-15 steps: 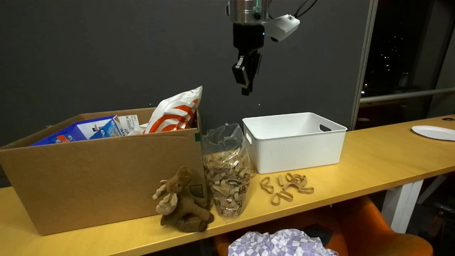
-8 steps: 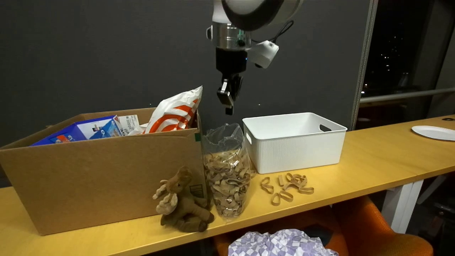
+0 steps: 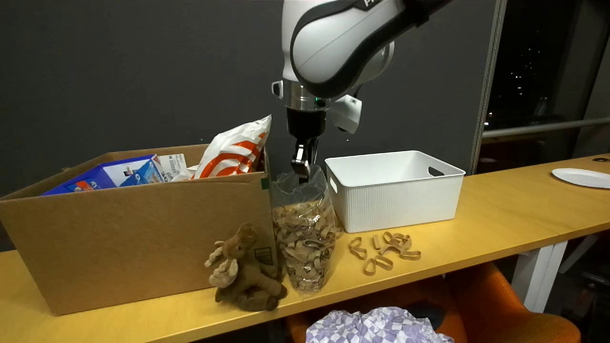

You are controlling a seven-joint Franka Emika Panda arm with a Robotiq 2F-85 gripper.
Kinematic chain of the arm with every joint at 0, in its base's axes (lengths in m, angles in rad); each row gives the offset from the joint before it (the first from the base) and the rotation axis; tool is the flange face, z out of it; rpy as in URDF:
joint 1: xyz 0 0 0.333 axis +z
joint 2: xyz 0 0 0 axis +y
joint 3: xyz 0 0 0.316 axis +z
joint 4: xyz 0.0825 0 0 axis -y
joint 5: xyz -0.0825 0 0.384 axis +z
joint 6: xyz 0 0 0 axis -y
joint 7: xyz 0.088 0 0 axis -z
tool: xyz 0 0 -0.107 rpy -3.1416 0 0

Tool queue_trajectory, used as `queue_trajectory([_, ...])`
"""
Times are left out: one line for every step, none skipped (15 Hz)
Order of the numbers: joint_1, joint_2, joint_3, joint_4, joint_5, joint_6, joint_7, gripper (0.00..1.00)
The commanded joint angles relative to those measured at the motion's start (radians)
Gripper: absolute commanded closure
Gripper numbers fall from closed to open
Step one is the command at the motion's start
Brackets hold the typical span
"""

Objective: Remove some rubber bands from the plastic

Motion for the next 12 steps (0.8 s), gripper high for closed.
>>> queue_trajectory([-0.019, 0.072, 0.034, 0.072, 0.015, 0.025, -0.092, 1.0])
queue_trajectory([-0.024, 0.088, 0.045, 0.078, 0.024, 0.025, -0.115, 1.0])
queue_trajectory([-0.026, 0.103, 0.054, 0.079, 0.029, 0.026, -0.135, 1.0])
queue_trajectory([-0.027, 0.114, 0.06, 0.077, 0.032, 0.024, -0.152, 1.0])
queue_trajectory([-0.028, 0.125, 0.065, 0.079, 0.035, 0.022, -0.167, 1.0])
queue_trajectory([-0.029, 0.134, 0.07, 0.083, 0.039, 0.019, -0.177, 1.0])
queue_trajectory([-0.032, 0.145, 0.074, 0.086, 0.042, 0.019, -0.187, 0.74])
queue_trajectory([-0.033, 0.153, 0.076, 0.09, 0.044, 0.014, -0.192, 0.73])
queue_trajectory([-0.036, 0.159, 0.079, 0.095, 0.047, 0.011, -0.2, 0.68])
queue_trajectory([-0.039, 0.167, 0.081, 0.103, 0.05, 0.007, -0.209, 0.6])
queue_trajectory([-0.04, 0.177, 0.081, 0.114, 0.052, 0.003, -0.215, 0.53])
queue_trajectory([-0.044, 0.193, 0.081, 0.13, 0.056, -0.004, -0.223, 0.45])
